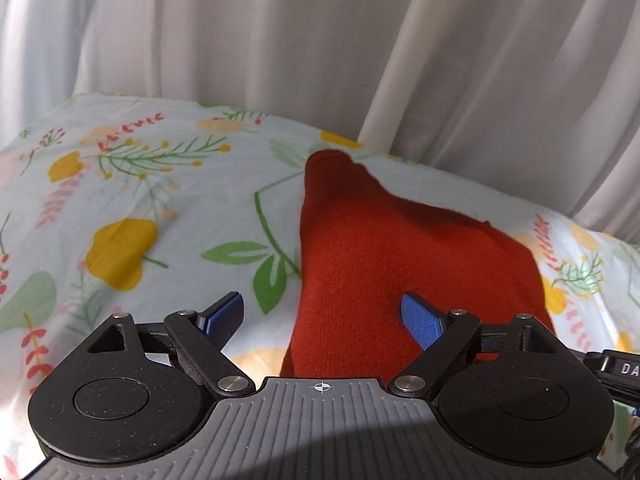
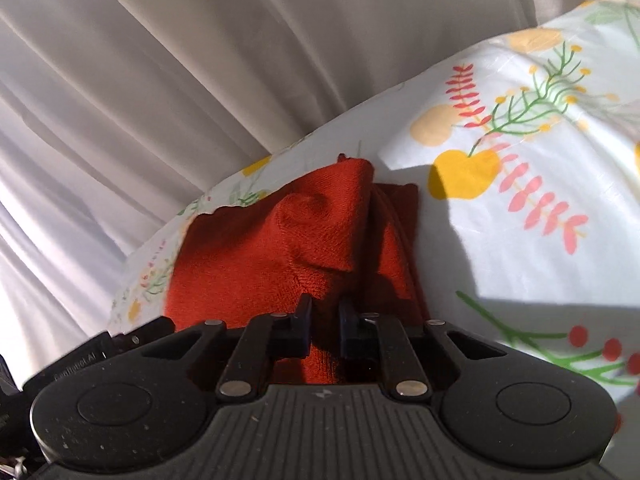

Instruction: Fold small clothes

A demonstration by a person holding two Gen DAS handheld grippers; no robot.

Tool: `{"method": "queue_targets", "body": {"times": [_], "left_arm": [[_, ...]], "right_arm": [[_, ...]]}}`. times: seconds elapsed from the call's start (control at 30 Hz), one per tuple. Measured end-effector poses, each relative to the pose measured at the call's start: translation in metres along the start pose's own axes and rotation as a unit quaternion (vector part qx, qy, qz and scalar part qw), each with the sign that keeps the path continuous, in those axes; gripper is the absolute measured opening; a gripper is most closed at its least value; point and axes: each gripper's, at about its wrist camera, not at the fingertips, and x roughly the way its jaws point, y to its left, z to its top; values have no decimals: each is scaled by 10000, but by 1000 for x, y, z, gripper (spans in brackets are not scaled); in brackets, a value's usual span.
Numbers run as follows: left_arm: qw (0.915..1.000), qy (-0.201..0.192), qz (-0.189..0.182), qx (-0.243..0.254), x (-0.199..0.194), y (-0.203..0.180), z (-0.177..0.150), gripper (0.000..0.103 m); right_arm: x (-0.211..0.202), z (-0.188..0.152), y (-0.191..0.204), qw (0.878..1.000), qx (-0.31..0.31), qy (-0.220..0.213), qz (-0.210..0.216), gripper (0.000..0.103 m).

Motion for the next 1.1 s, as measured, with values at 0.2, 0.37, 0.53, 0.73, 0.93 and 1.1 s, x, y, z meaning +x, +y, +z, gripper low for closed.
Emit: {"method": "queue_targets", "body": {"times": [0.2, 0.37, 0.53, 0.73, 0.93, 1.1], "left_arm": [[9940, 361, -348, -975, 7, 37, -3, 97], [9948, 64, -151, -1005, 1, 32, 19, 94], [9961, -90, 266, -831, 28, 13, 40, 95], [9960, -378, 732, -353, 60, 7, 47, 99], [9938, -400, 802, -655, 73, 26, 38, 102], [9931, -423, 948, -542, 72, 23, 37, 103]], "right_arm": [[-6, 1, -4, 9998, -168, 50, -76, 14], [-26, 11, 24, 9926, -955, -551, -518, 21], [10, 19, 65, 9808, -1783, -487, -623, 21], [55, 27, 71, 9760, -1929, -405, -923, 20], [72, 16, 61, 9606, -2428, -825, -1070, 26], [75, 0, 62, 9412, -2928, -1212, -1170, 26]]}}
